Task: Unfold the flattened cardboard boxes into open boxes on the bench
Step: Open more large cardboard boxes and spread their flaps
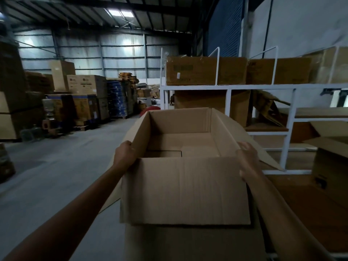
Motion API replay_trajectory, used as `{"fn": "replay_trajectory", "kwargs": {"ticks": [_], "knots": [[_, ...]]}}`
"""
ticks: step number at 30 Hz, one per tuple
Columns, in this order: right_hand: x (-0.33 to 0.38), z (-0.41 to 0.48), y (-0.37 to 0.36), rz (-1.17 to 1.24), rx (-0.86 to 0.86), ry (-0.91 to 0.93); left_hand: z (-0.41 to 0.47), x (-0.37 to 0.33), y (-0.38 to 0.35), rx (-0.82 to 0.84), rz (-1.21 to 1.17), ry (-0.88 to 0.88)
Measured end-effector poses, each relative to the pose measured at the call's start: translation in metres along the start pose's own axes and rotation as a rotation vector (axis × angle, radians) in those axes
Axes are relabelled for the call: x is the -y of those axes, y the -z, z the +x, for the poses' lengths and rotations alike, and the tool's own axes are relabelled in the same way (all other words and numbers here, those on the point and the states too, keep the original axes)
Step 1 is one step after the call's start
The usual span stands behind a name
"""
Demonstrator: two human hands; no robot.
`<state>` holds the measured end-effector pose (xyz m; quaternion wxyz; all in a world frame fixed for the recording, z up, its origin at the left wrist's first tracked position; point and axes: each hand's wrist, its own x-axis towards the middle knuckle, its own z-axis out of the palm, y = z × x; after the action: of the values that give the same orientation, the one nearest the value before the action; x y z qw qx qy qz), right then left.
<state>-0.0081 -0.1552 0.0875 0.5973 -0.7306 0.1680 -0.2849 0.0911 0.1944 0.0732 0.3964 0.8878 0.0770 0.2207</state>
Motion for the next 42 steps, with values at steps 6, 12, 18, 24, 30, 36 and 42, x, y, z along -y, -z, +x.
{"fn": "replay_trajectory", "kwargs": {"ticks": [6, 12, 18, 24, 30, 36, 42], "knots": [[0.012, -0.013, 0.015, -0.007, 0.024, 0.008, -0.008, 0.001, 0.031, 0.113, 0.042, -0.101], [0.016, -0.028, 0.022, -0.04, 0.05, -0.006, -0.006, -0.004, 0.045, 0.206, 0.076, -0.089], [0.015, -0.022, 0.023, -0.043, 0.076, -0.043, -0.006, -0.017, 0.059, 0.201, 0.143, -0.08], [0.016, -0.021, 0.019, -0.171, 0.099, -0.084, 0.0, -0.02, 0.058, 0.237, 0.21, -0.028], [0.017, -0.013, 0.018, -0.214, 0.1, -0.076, 0.007, -0.017, 0.037, 0.295, 0.151, -0.107], [0.013, -0.001, 0.0, -0.092, 0.08, -0.052, 0.011, 0.005, 0.011, 0.235, 0.109, -0.105], [-0.028, 0.028, -0.017, -0.42, 0.276, -0.17, 0.019, 0.047, -0.027, 0.376, 0.305, -0.042]]}}
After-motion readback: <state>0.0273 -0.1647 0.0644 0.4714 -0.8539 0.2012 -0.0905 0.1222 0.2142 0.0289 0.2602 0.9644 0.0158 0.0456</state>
